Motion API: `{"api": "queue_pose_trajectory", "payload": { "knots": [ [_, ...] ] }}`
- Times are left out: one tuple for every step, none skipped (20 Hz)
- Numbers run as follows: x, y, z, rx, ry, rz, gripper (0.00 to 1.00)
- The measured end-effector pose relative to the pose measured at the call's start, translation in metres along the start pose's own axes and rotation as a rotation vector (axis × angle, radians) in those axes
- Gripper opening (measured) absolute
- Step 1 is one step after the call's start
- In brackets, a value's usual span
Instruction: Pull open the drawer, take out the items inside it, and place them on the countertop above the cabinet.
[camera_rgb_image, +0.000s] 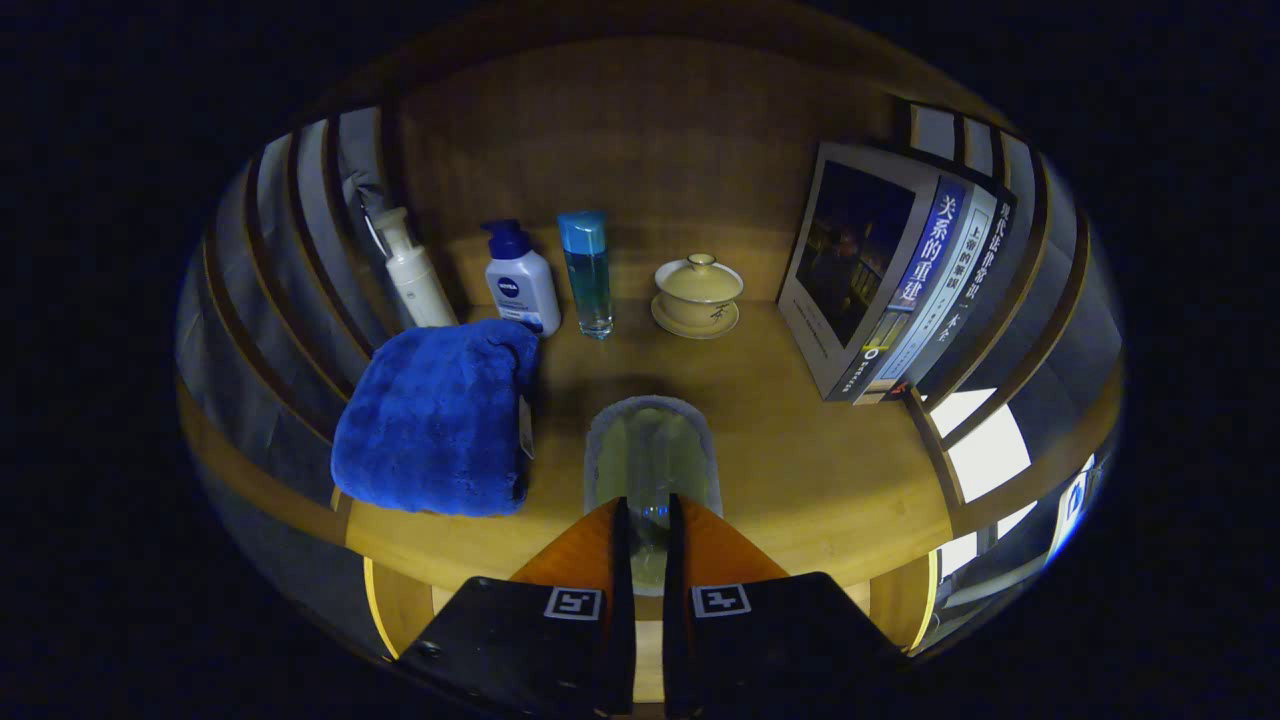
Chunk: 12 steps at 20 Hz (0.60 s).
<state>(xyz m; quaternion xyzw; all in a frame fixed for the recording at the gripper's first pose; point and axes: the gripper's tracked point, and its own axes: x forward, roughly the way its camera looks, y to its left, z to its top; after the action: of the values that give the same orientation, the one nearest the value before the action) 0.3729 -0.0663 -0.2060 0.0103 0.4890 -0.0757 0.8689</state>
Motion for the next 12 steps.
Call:
{"api": "queue_pose_trajectory", "payload": {
  "knots": [
    [0.004, 0.0, 0.0, 0.009, 0.003, 0.0, 0.19],
    [0.009, -0.001, -0.002, 0.013, 0.008, 0.0, 0.19],
    [0.012, -0.001, -0.002, 0.016, 0.014, -0.001, 0.19],
    [0.012, -0.002, -0.002, 0.022, 0.016, -0.002, 0.19],
    [0.014, -0.003, -0.003, 0.024, 0.019, 0.001, 0.19],
    [0.014, -0.004, -0.003, 0.024, 0.023, 0.002, 0.19],
    [0.013, -0.003, -0.003, 0.025, 0.02, 0.002, 0.19],
    [0.015, -0.004, -0.002, 0.024, 0.017, 0.002, 0.19],
    [0.015, -0.004, -0.002, 0.025, 0.017, 0.003, 0.21],
    [0.015, -0.004, -0.002, 0.029, 0.013, 0.003, 0.21],
    [0.015, -0.004, -0.002, 0.034, 0.012, 0.003, 0.23],
    [0.015, -0.005, -0.003, 0.039, 0.011, 0.004, 0.24]
  ]
}}
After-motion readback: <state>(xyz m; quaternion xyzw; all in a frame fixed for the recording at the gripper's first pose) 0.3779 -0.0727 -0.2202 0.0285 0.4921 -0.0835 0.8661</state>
